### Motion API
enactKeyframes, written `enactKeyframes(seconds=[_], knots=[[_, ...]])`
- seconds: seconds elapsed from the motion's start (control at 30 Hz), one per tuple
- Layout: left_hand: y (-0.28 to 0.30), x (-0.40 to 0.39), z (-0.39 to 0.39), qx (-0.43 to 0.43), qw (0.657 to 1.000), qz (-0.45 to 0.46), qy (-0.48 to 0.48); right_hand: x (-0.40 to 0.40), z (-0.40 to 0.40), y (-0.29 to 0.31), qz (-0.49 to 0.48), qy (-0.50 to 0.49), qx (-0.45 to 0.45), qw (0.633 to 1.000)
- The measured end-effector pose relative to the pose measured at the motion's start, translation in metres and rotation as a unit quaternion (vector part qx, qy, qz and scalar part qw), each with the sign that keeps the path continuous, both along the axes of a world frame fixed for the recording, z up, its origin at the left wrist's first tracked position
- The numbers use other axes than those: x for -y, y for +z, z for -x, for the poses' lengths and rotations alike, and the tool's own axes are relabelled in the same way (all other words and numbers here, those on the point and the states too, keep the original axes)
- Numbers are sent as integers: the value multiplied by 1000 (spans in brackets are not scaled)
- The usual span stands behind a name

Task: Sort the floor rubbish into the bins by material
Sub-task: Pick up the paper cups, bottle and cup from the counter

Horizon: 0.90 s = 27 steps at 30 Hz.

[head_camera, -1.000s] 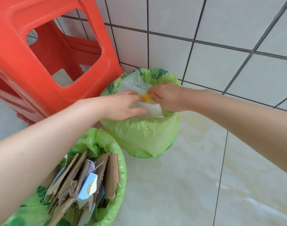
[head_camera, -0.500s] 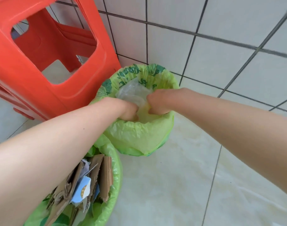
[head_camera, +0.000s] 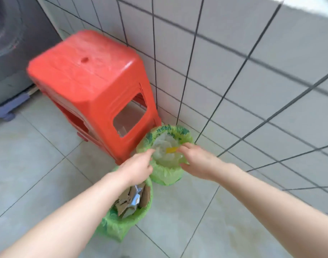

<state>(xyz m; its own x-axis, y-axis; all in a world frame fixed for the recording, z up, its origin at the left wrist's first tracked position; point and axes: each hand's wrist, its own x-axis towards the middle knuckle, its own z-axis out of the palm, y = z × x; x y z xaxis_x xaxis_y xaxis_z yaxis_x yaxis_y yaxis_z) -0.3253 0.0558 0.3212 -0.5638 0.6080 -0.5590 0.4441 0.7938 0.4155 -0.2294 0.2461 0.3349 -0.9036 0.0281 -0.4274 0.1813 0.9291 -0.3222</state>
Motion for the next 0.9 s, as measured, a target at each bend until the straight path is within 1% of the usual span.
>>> enactKeyframes(seconds=[0.13,0.23,0.4,0.53,0.63,0.73,0.9], knots=[[110,40,-31,38,988,-57,137,39,-12,110,48,1,-1,999],[192,73,-48,68,956,-115,261,71,-23,195,84,2,-7,996],[303,131,-69,78,906,-172,379,131,-42,302,114,29,-36,992],[368,177,-89,43,894,-193,402,182,-50,358,141,46,-46,988],[402,218,-100,20,891,-193,410,227,-47,390,156,61,-47,985],[422,246,-109,11,890,-193,414,258,-42,405,161,49,-53,984],[442,323,-96,12,884,-179,431,323,-15,422,166,34,-45,984]])
